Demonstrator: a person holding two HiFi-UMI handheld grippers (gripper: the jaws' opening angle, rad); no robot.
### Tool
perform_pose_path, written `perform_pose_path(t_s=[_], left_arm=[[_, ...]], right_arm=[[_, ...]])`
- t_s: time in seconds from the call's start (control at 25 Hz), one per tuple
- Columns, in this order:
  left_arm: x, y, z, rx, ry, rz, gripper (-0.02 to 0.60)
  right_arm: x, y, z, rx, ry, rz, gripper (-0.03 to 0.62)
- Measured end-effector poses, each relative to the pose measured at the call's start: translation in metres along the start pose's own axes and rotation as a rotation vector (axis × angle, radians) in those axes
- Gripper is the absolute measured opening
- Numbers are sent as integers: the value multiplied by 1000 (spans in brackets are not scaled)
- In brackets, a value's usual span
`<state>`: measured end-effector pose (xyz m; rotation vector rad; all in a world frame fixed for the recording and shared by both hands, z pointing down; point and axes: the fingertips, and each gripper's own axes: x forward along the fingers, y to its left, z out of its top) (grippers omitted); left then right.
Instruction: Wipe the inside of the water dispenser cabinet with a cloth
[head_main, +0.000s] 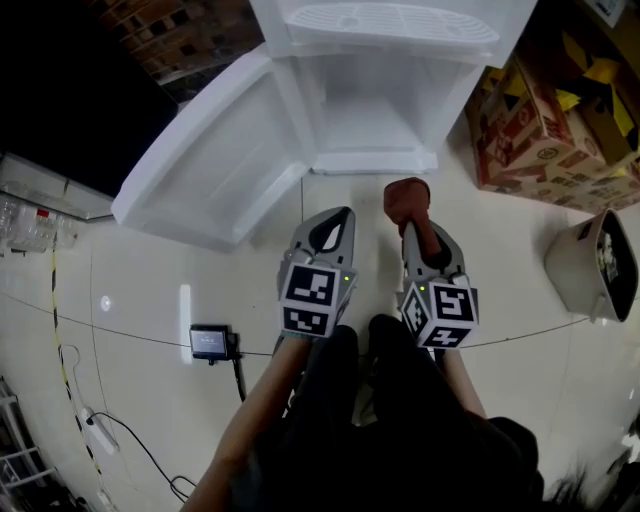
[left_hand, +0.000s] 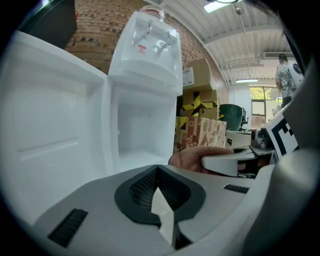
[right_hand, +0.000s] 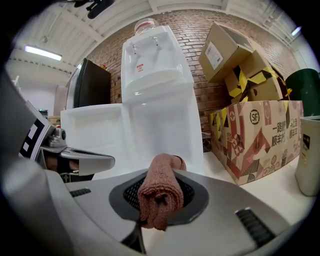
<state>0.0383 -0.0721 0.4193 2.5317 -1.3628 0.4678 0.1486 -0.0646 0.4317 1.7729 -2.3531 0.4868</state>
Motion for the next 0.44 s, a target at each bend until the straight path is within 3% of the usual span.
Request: perform_pose_path(t_s=[0.44], left_arm=[[-5, 3, -3, -3, 0, -1, -20]], right_arm=[[1, 14, 0, -27, 2, 23, 77]])
